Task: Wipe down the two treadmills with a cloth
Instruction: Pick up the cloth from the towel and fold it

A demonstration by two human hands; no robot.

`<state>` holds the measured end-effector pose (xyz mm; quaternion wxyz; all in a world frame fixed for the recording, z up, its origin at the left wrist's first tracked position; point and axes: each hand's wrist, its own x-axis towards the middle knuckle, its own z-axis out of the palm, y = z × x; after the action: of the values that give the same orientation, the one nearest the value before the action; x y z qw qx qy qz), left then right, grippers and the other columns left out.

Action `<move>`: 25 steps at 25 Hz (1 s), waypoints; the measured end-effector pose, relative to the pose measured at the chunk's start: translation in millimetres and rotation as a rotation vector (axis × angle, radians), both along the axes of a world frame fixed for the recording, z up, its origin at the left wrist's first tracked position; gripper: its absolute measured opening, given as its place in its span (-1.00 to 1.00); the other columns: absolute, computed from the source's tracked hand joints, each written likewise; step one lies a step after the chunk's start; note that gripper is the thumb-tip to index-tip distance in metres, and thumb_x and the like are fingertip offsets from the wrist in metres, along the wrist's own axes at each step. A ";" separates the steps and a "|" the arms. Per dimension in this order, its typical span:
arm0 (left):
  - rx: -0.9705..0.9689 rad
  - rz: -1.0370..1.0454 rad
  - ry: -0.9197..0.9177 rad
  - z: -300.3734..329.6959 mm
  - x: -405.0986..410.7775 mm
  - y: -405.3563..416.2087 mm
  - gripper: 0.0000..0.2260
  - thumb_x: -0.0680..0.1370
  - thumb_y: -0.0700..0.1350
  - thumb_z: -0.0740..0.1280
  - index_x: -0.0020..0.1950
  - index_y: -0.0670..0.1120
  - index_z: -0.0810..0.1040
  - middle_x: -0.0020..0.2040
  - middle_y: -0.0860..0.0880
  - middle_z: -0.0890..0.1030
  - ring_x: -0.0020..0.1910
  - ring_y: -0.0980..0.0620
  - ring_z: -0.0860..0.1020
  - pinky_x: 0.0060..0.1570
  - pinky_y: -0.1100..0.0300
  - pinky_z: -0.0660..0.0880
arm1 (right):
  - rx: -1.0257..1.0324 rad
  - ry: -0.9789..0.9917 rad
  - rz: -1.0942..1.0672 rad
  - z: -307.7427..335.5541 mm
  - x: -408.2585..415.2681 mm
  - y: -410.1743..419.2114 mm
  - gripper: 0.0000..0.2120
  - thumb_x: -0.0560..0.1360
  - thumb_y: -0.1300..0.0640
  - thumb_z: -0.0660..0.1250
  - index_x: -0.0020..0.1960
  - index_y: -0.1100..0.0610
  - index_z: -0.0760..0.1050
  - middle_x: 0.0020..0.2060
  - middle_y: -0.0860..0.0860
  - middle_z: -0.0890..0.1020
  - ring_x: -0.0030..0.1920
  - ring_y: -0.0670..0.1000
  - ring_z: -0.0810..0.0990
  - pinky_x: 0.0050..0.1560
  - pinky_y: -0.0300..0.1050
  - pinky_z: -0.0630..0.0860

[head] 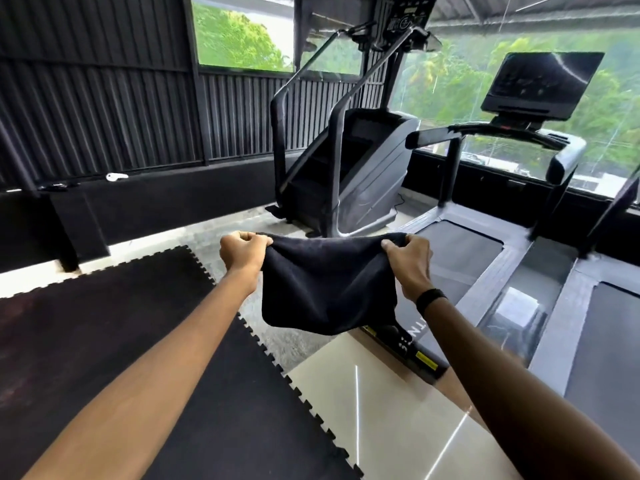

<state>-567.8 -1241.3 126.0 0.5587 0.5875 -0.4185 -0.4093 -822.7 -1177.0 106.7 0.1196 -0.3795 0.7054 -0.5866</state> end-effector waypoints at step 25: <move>-0.321 -0.782 -0.080 -23.8 -229.4 -292.0 -0.76 0.43 -0.33 0.41 0.01 -0.04 0.56 -0.21 -0.04 0.64 -0.36 0.17 0.55 -0.28 0.23 0.51 | 0.069 0.181 0.284 5.0 -91.1 -285.7 -0.61 0.51 -0.19 0.42 -0.14 0.16 0.64 -0.30 0.05 0.66 -0.29 -0.08 0.53 -0.27 -0.06 0.45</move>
<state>-797.2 -1533.3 102.2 0.4290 0.3057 -0.6895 -0.4970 -913.8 -1462.6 111.7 0.1504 -0.5223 0.6722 -0.5028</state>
